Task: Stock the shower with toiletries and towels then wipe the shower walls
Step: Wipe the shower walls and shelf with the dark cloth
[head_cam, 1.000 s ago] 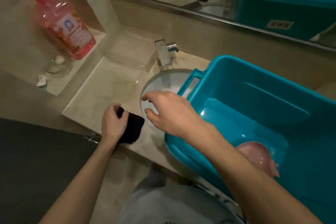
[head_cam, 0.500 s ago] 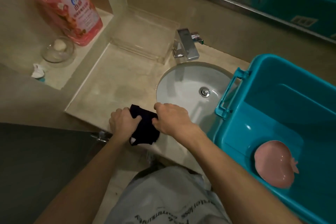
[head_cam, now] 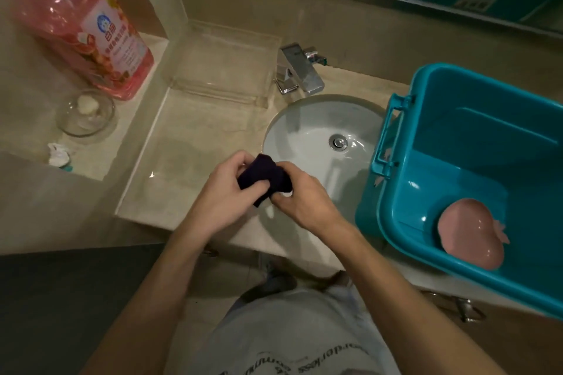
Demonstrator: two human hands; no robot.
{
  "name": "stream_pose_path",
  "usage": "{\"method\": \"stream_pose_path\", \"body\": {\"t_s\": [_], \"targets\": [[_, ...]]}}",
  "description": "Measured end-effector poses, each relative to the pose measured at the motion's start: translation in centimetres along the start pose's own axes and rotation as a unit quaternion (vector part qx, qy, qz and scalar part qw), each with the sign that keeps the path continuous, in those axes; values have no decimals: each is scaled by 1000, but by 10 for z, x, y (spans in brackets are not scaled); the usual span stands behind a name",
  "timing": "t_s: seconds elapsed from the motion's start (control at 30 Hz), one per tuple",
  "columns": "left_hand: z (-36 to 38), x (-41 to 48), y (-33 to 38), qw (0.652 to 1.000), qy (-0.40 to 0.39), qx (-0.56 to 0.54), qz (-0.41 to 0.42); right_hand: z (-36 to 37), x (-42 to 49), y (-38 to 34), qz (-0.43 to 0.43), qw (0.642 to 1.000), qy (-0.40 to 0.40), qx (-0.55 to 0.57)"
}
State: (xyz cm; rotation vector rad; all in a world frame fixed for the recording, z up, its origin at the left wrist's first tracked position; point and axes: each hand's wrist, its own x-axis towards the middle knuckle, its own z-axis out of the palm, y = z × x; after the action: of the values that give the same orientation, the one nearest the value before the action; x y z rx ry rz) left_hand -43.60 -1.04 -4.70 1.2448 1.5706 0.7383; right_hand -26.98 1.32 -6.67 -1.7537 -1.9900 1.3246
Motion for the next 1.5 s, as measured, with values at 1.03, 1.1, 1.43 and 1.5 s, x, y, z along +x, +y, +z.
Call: {"method": "stream_pose_path", "body": {"t_s": [1.03,1.1,1.43,1.5], "targets": [[269,-286,184,779,-539,-73,312,-61,-603,70,141,833,533,58],[296,-307,185,753,-567,-56,329,-50,-626,79,153,804,570,76],[447,-377,212,674,-656,-23,339,-55,-730,157,364,696,613,90],[471,-385,215,666,-667,-23,332,-63,-741,170,419,663,618,58]]}}
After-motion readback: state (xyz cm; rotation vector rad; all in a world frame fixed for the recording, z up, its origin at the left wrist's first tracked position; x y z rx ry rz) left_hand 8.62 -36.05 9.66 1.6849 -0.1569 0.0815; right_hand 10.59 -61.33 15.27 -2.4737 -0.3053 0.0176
